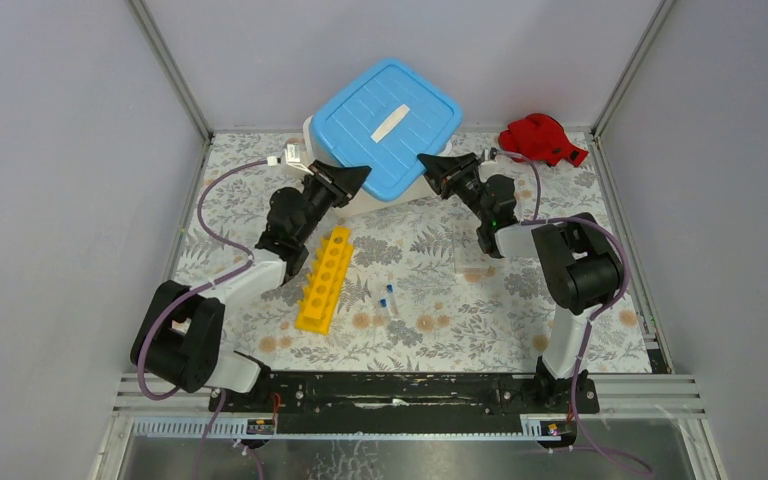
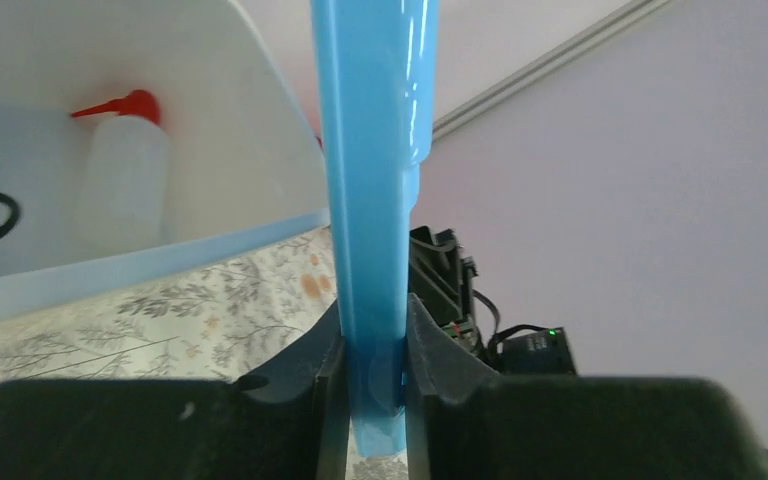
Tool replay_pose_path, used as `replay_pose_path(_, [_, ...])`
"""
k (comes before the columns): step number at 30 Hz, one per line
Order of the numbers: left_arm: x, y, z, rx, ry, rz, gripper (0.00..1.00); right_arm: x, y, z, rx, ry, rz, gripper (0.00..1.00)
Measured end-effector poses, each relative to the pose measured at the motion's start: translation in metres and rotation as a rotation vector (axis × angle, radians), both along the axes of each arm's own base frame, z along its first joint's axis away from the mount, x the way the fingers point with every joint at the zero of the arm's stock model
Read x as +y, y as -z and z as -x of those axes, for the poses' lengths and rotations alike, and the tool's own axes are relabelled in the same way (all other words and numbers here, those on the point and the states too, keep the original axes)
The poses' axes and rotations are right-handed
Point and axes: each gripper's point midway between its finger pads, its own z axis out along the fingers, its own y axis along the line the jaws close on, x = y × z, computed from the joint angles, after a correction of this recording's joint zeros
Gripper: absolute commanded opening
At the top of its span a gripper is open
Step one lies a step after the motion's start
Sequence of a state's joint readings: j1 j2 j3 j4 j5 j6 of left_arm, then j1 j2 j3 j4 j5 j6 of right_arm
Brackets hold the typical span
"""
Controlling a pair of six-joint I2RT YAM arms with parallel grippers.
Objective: Organize the chemistry lab equipment
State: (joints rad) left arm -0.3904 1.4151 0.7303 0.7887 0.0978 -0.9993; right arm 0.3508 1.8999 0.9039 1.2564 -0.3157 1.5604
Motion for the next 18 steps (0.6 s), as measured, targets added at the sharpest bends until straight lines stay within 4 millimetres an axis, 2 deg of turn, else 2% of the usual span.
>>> replay_pose_path(4, [0.000,-0.010,0.003,-0.042,0.018,0.026,0.08,0.000,-0.001,0.003,-0.003,-0.010,-0.009,0.01])
replay_pose_path(10, [0.007,0.001,0.005,-0.034,0.037,0.028,0.00,0.003,0.007,0.008,0.000,-0.028,0.019,0.27])
replay_pose_path(15, [0.019,0.001,0.004,-0.040,0.067,0.031,0.00,0.008,0.007,0.016,-0.017,-0.052,0.063,0.38])
replay_pose_path(18, [0.026,-0.005,0.004,-0.071,0.097,0.034,0.00,0.009,0.003,0.025,-0.042,-0.072,0.099,0.40])
